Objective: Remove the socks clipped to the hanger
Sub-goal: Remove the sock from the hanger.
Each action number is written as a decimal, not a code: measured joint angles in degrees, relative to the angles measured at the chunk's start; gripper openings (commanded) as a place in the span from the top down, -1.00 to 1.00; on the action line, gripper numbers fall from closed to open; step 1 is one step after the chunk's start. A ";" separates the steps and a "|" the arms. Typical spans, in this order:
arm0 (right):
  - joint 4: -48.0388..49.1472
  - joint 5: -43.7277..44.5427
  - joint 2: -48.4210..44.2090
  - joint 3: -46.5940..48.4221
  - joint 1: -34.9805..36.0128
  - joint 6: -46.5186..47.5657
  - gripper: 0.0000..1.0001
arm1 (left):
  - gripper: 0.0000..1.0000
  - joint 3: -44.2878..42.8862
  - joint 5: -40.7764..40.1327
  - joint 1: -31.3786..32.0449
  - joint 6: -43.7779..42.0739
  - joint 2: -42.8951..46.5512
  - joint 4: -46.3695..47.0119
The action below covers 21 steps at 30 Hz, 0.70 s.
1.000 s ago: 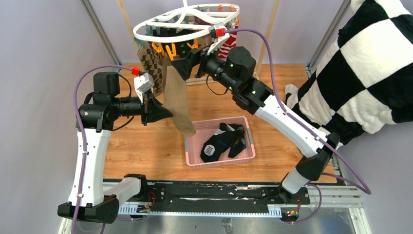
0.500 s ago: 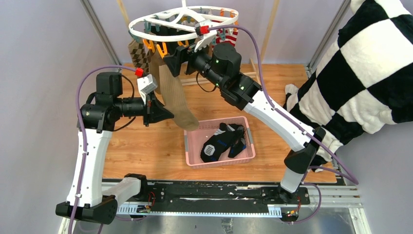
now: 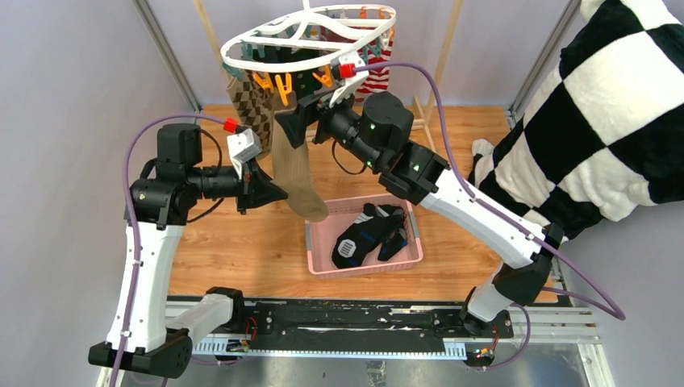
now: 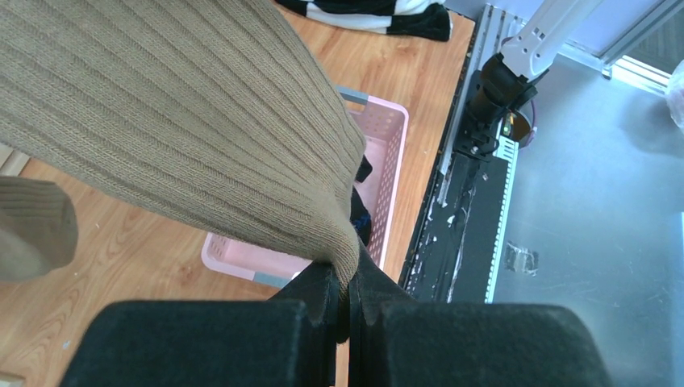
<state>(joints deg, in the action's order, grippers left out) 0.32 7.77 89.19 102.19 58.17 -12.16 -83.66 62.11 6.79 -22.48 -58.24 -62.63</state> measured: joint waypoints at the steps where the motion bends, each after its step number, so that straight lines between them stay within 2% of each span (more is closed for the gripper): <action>1: -0.63 0.02 0.59 1.68 0.00 0.11 -0.82 | 1.00 0.00 -0.22 0.20 0.00 -0.04 0.02; 7: -7.32 -0.17 9.84 19.28 -0.11 0.79 -0.79 | 1.00 -0.02 -1.40 1.33 0.04 -0.11 0.00; 9: -9.03 -0.04 11.87 22.05 -0.28 0.94 -0.75 | 1.00 -0.02 -1.79 1.60 0.04 -0.13 0.02; 13: -11.56 0.72 13.86 23.50 -0.66 1.11 -0.68 | 1.00 -0.11 -2.29 2.10 0.04 -0.24 0.02; 21: -12.07 3.21 14.12 23.17 -0.96 1.90 -0.66 | 1.00 -0.13 -2.86 2.78 0.07 -0.31 0.02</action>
<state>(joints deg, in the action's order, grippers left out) -11.75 10.98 103.31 125.36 57.21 -10.26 -83.79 59.24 9.56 -22.41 -58.54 -62.61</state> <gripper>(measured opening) 0.833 0.020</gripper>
